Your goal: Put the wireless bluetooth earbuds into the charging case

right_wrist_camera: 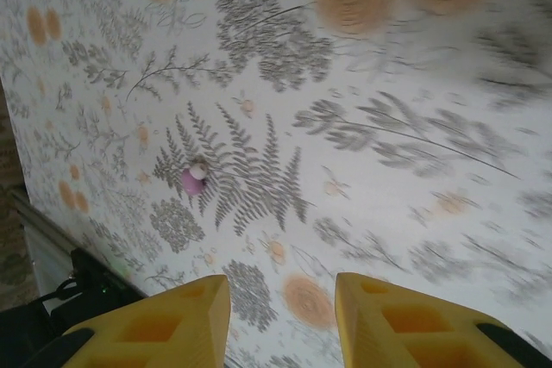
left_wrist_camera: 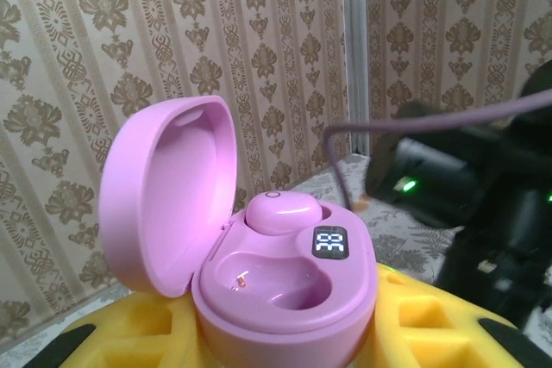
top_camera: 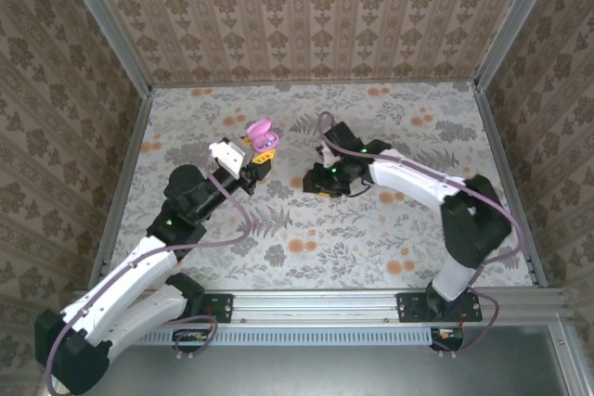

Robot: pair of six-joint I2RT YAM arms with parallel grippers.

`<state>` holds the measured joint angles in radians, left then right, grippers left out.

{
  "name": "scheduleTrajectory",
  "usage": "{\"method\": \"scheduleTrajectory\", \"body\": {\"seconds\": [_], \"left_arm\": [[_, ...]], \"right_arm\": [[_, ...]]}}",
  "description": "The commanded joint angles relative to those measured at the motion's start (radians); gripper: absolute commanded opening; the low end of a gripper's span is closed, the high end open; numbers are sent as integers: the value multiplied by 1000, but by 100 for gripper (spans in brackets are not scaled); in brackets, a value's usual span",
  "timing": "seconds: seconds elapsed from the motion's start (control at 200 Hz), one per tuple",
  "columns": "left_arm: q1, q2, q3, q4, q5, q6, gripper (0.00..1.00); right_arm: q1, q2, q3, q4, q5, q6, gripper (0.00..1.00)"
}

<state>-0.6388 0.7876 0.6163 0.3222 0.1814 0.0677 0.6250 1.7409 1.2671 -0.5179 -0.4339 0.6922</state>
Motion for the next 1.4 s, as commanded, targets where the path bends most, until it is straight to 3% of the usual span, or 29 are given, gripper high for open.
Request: {"method": "scheduleTrajectory", "body": {"seconds": [0.0,0.435,0.66,1.195,1.395], "left_arm": [[8,-65,-2,-71,-31,26,30],[8,-225,10,-212,-68,43,30],[8,-230,22,-219,-55,41,30],[7,-219,21,-200,-40,24,30],[7,-215,21,-196,-37,22,30]], "right_arm": [[33,98,84,51,-121,9,38],[141,426,355,11,-269,-31,38],[188,575,566,-213,-141,-171,39],[210,756,800,-334,-224,-299,37],[218,715,714,-334,-212,-324,35]]}}
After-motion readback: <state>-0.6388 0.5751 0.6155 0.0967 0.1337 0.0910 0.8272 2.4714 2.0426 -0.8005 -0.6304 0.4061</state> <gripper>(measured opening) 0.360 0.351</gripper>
